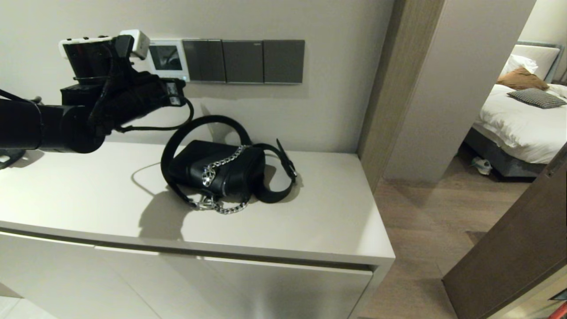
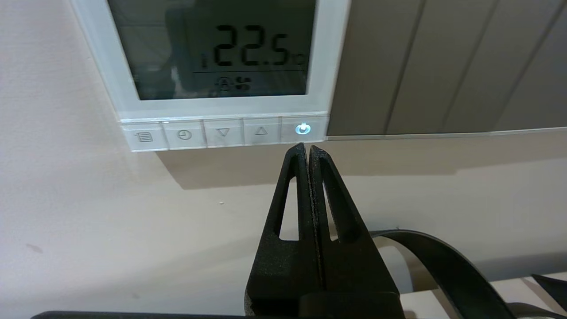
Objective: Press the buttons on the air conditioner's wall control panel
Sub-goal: Turn off the central air conditioner
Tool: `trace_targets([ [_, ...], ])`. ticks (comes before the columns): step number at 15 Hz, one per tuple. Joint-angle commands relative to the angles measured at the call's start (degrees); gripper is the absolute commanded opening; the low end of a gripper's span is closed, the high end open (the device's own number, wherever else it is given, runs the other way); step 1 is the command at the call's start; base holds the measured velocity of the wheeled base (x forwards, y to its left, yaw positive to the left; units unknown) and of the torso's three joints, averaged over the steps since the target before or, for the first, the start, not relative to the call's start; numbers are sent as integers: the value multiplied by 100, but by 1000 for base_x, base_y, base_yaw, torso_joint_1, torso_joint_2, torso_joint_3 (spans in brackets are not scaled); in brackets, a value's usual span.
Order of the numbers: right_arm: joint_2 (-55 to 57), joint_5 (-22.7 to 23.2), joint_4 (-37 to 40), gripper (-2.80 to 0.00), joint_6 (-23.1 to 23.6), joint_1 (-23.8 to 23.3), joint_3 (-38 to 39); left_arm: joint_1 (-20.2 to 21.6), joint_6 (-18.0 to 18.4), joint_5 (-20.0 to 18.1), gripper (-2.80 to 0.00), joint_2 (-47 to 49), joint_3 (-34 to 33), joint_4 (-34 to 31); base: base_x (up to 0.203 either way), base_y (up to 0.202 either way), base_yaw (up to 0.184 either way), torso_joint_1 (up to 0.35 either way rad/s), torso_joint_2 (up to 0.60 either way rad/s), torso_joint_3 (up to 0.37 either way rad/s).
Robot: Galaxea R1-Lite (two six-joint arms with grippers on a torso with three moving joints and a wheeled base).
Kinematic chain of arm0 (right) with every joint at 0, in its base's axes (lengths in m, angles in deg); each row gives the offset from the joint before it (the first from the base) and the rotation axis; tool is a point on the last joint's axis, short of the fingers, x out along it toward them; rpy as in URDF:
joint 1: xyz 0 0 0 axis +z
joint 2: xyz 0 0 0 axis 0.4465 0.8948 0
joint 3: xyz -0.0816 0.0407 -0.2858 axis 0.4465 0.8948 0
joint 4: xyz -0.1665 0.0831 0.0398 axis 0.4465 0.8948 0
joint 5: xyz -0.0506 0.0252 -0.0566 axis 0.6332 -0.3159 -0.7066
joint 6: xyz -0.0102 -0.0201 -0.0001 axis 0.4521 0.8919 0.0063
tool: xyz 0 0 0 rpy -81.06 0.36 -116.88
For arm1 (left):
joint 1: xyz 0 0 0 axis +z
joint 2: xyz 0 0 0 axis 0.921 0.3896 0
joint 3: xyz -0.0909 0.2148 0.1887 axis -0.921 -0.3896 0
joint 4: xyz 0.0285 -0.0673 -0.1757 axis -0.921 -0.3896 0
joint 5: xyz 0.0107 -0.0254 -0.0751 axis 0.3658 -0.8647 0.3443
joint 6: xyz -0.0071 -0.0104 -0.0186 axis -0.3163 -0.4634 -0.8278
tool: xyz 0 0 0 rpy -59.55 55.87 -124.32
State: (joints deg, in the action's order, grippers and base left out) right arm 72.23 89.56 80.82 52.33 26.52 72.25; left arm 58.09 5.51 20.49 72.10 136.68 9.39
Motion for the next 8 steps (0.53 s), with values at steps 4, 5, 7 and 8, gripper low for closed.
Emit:
trace_targets([
  [4,7,10,2,-280,-1,0,9,37,-4,-7,-280,45,46,11,0,0,0,0,0,0],
  [5,7,1,2,-280,-1,0,9,37,-4,-7,-280,45,55,10,0,0,0,0,0,0],
  [7,7,1,2,-280,-1,0,9,37,-4,-7,-280,89,55,43,0,0,0,0,0,0],
  [8,7,1,2,-280,-1,0,9,37,-4,2,-280,89,72,37,0,0,0,0,0,0],
])
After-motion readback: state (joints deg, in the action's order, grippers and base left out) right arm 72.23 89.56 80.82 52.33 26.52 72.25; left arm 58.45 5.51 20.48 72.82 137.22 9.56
